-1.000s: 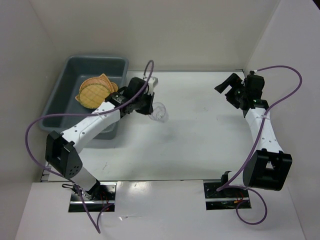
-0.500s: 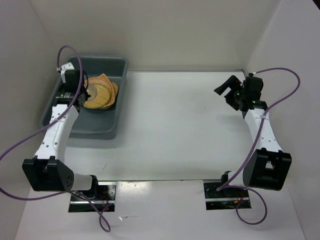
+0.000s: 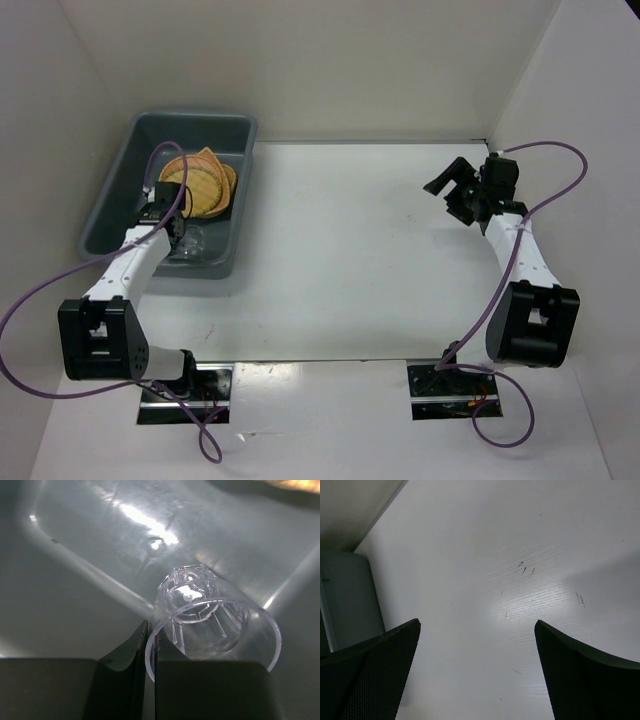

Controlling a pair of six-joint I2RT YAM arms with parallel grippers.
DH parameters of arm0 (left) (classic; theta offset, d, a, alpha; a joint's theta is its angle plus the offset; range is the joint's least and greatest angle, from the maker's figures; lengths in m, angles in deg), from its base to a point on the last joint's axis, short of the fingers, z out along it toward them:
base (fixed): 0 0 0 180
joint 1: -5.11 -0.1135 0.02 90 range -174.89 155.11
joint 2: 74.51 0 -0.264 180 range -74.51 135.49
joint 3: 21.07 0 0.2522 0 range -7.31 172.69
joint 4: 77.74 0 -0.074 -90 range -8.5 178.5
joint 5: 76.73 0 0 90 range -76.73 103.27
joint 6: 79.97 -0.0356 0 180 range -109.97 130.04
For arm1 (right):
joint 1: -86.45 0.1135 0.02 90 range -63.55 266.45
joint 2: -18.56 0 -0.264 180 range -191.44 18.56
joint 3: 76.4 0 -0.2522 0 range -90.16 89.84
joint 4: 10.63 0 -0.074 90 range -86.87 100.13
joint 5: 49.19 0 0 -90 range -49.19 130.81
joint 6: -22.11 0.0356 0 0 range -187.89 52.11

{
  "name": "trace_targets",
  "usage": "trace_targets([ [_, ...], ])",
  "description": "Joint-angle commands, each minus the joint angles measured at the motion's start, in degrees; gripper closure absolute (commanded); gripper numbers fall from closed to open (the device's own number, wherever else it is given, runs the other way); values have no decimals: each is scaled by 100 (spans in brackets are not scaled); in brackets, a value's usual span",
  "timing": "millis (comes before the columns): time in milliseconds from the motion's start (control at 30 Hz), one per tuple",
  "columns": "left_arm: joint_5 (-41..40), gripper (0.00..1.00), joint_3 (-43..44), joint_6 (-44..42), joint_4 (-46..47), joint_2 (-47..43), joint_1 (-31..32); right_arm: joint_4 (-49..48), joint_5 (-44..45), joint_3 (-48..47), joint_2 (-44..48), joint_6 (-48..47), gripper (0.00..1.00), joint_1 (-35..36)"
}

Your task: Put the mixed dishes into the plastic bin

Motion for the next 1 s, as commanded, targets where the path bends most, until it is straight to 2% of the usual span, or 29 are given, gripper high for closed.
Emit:
trace_targets([
  [0,302,100,-10,241,601,112,-2,-343,-89,26,-13,8,0,-28],
  [200,856,98,-10,347,901,560,-2,-343,-141,26,-66,61,0,-28],
  [400,1024,96,112,470,1103,938,-2,-343,-141,26,-13,61,0,-28],
  [467,1024,92,174,531,1103,1017,-2,-343,-141,26,-13,61,0,-28],
  [500,1024,89,174,531,1103,1018,-2,-343,-141,26,-13,61,0,-28],
  [533,1024,75,227,531,1103,1018,-2,-343,-141,26,-13,61,0,-28],
  [567,954,69,227,584,1103,1018,-2,-343,-89,26,-13,61,0,-28],
  [667,892,61,411,584,1103,1018,-2,-343,-89,26,-13,61,0,-28],
  [700,892,53,412,584,1103,1018,-2,-343,-89,26,-13,61,0,-28],
  [967,883,34,1411,418,743,440,-2,-343,-141,-27,-118,61,0,-28],
])
